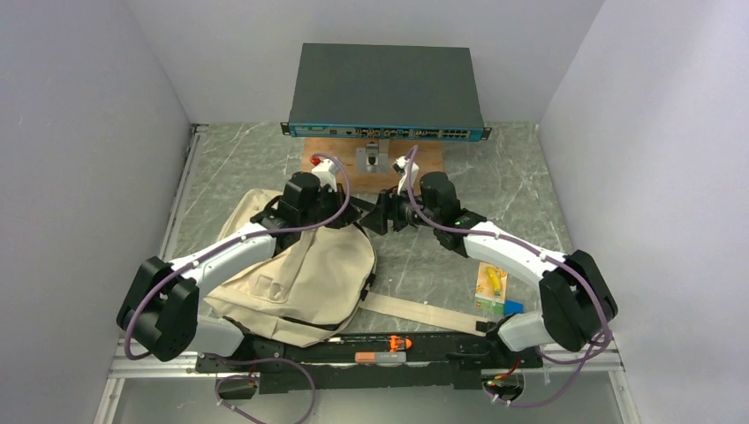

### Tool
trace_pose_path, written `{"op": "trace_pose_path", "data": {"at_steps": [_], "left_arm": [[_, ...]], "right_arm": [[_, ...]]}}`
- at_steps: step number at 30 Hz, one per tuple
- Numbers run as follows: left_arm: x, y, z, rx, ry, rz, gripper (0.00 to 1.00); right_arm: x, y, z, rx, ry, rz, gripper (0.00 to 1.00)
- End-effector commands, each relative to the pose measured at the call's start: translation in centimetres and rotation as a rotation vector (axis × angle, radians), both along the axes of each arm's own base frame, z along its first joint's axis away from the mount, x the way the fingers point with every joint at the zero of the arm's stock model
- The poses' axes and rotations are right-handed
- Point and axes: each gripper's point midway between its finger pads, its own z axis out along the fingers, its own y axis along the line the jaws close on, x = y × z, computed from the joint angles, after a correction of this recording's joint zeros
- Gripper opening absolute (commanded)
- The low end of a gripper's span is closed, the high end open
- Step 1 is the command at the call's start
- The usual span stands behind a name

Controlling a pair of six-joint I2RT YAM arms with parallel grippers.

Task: Pack the student bag
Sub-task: Adjust the student bag at the center of the board.

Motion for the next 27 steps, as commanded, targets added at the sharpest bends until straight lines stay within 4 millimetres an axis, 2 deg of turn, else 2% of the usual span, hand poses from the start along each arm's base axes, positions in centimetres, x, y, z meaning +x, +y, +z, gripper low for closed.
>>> {"op": "trace_pose_path", "data": {"at_steps": [1, 3, 4, 5, 7, 8, 10, 13, 16, 18, 20, 23, 26, 27], "left_arm": [[-0.8, -1.8, 2.4, -0.008, -0.099, -0.134, 0.00], [-1.0, -1.3, 2.2, 0.013, -0.110, -0.127, 0.00], [-1.0, -1.1, 2.3, 0.020, -0.119, -0.126, 0.00], [-1.1, -1.1, 2.4, 0.023, -0.123, -0.128, 0.00], [-1.3, -1.2, 2.5, 0.019, -0.121, -0.142, 0.00], [-1.5, -1.3, 2.5, 0.014, -0.119, -0.152, 0.00], [-2.1, -1.9, 2.5, -0.010, -0.123, -0.191, 0.00], [-3.2, -2.3, 1.6, -0.003, -0.133, -0.244, 0.00], [-4.1, -1.6, 0.6, 0.059, -0.143, -0.251, 0.00], [-4.0, -0.6, 0.7, 0.101, -0.162, -0.223, 0.00], [-4.1, 0.6, 0.3, 0.162, -0.156, -0.194, 0.00], [-3.9, 2.0, 0.2, 0.233, -0.160, -0.162, 0.00], [-3.6, 2.7, 0.3, 0.285, -0.169, -0.154, 0.00], [-3.4, 2.7, 0.4, 0.293, -0.176, -0.153, 0.00]], "right_arm": [[-0.1, 2.8, 3.2, 0.109, -0.278, 0.210, 0.68], [1.0, 3.2, 4.2, 0.156, -0.301, 0.210, 0.67], [2.0, 3.3, 4.3, 0.163, -0.256, 0.190, 0.65], [2.9, 3.3, 4.4, 0.164, -0.190, 0.151, 0.59], [4.8, 2.5, 3.1, 0.127, 0.026, 0.013, 0.30], [4.9, 1.8, 2.3, 0.123, 0.136, -0.056, 0.27], [4.1, 0.5, 2.1, 0.217, 0.275, -0.170, 0.32], [2.9, -1.8, 0.1, 0.237, 0.405, -0.275, 0.46], [1.5, -1.9, -1.3, 0.129, 0.386, -0.154, 0.57], [0.6, -1.9, -2.8, 0.055, 0.345, -0.055, 0.58], [0.2, -2.6, -3.5, 0.025, 0.259, -0.033, 0.57], [-0.5, -2.6, -4.1, -0.004, 0.163, 0.017, 0.50], [-1.2, -1.6, -4.8, -0.127, 0.077, -0.006, 0.49], [-1.0, -1.5, -5.2, -0.172, 0.058, -0.062, 0.51]]}}
